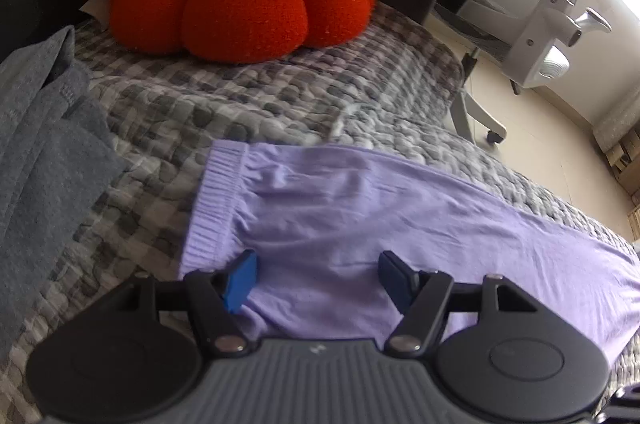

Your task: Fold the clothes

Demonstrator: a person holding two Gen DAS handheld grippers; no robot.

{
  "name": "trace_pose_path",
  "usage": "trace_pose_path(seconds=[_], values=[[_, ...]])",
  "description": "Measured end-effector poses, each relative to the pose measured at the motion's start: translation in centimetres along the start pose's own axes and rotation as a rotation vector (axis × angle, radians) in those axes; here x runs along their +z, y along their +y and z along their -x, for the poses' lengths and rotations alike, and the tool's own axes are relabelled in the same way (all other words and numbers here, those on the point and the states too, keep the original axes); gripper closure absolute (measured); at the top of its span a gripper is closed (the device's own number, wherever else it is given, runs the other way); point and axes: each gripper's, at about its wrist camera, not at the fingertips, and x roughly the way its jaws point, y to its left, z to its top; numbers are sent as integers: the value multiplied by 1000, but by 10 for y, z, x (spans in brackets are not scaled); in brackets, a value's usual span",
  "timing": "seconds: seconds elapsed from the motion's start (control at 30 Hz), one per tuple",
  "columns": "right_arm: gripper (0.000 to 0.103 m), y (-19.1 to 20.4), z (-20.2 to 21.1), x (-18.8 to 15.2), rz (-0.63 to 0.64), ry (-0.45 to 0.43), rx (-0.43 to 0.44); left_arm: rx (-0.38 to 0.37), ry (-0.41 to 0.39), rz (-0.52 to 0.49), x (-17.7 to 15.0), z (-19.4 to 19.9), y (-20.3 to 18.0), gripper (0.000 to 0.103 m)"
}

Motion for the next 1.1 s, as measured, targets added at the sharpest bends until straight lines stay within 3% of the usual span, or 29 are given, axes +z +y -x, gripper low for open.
trace_pose_path(seconds=[0.1, 0.27, 0.33, 0.4, 0.57, 0.7, 0.83, 0.93, 1.0, 1.03, 1.07, 1.1], values=[[97, 5, 0, 0, 38, 21, 11, 15, -14, -8, 1, 0, 0, 35], [96, 4, 7, 0, 46, 6, 54, 131, -62, -112, 3, -1, -7, 37], [96, 8, 3, -3, 67, 34, 56, 137, -70, -121, 4, 0, -6, 37], [96, 9, -1, -5, 80, 61, 5, 143, -78, -112, 7, 2, -2, 37], [90, 5, 0, -7, 42, 29, -5, 215, -127, -124, 9, 6, 0, 37], [82, 4, 8, -4, 15, -31, -15, 174, -116, -40, 14, 16, 11, 37], [81, -1, 6, -3, -16, -52, 1, 195, -115, -28, 14, 13, 15, 36], [81, 2, 1, -2, 0, -38, -17, 207, -71, -34, 13, 1, 16, 36], [86, 4, -1, -4, 6, -33, -27, 211, -57, -30, 11, -4, 17, 37], [94, 4, -1, -4, 9, -34, -27, 224, -61, -37, 10, -6, 17, 38], [94, 5, -1, -5, 14, -32, -16, 237, -66, -44, 9, -7, 17, 44], [94, 6, 1, -6, 22, -34, 6, 231, -53, -35, 9, -9, 18, 70]])
